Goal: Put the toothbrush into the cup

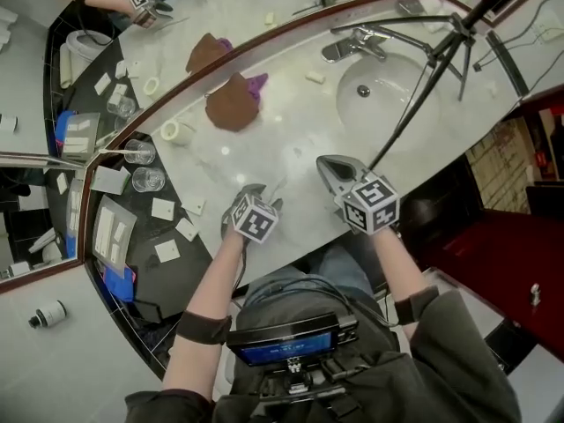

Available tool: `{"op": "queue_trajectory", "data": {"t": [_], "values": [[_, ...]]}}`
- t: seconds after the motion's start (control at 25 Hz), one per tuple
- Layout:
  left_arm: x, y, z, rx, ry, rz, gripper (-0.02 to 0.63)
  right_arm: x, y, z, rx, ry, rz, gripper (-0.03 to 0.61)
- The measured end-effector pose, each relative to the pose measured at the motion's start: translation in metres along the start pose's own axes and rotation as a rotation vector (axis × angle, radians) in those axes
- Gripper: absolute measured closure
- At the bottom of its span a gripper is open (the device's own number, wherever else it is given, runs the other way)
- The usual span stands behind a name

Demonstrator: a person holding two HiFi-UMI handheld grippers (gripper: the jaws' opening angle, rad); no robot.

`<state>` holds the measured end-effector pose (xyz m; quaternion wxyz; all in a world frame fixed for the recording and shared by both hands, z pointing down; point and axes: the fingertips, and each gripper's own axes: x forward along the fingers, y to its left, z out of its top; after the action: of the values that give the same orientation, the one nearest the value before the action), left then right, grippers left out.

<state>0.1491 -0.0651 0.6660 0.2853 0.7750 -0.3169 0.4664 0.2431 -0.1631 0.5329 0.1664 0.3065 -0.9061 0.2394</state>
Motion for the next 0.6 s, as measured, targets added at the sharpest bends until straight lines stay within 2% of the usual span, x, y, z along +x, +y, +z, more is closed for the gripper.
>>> {"op": "queue_trajectory", "data": {"t": [0.28,0.6], "values": [[0.039,0.005,-0.017,0.020,0.115,0.007,0.394,-0.016,-0.027,-0.009,0.029,-0.005,-0.012,0.568],[0.054,0.009,-0.024,0.018,0.193,0.007,0.465,-0.027,-0.046,-0.016,0.056,0.001,-0.018,0.568]]}}
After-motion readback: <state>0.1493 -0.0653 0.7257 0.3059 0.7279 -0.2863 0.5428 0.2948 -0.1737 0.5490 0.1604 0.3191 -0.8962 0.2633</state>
